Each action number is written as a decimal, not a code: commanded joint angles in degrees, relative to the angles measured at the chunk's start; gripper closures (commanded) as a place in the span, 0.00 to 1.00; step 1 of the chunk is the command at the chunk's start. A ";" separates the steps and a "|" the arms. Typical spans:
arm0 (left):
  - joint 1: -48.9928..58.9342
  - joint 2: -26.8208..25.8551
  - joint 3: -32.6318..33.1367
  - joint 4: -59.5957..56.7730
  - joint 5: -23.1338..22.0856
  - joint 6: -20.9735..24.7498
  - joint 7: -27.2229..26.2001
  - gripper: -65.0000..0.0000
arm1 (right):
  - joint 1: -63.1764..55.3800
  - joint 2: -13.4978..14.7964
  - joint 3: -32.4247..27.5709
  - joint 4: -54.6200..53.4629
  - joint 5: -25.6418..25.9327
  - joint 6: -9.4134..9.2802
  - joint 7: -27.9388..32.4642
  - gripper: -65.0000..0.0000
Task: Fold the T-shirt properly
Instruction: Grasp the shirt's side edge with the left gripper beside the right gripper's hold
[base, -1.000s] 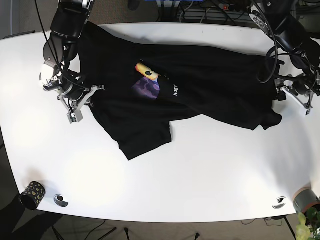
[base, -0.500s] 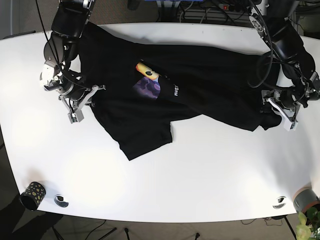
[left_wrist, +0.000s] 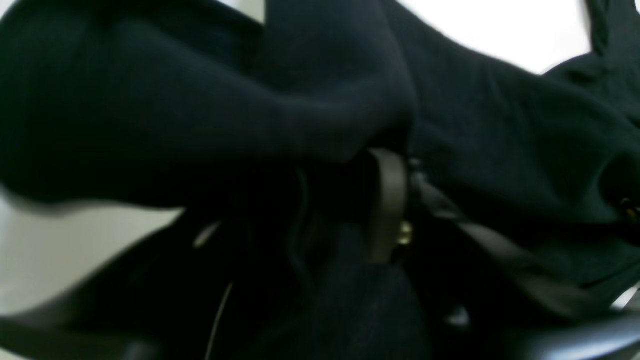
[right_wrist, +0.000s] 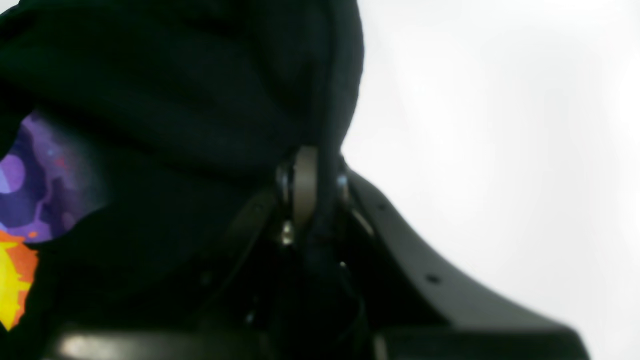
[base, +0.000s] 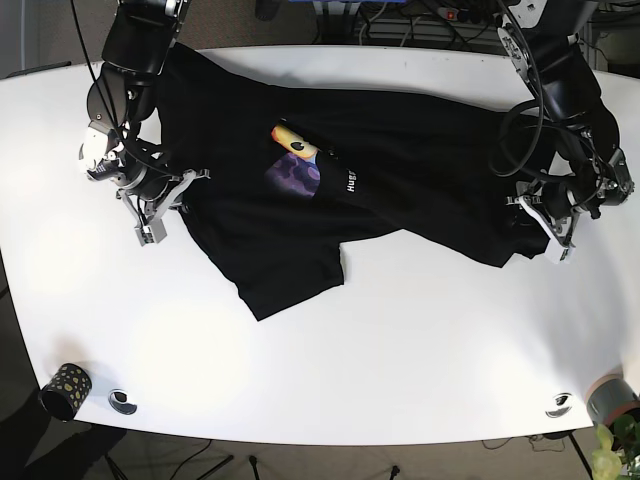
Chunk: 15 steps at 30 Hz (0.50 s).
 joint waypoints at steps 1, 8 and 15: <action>-0.29 -0.72 -0.16 0.36 0.87 0.03 0.37 0.84 | 0.95 0.75 0.24 1.13 0.67 0.45 1.10 1.00; 2.26 -2.04 -2.97 6.60 0.87 0.03 0.37 0.96 | 0.78 0.93 0.24 1.22 0.67 0.54 1.01 1.00; 7.63 -2.04 -4.47 20.76 0.95 0.03 0.46 1.00 | -2.30 0.66 0.33 9.66 0.75 2.48 -0.75 1.00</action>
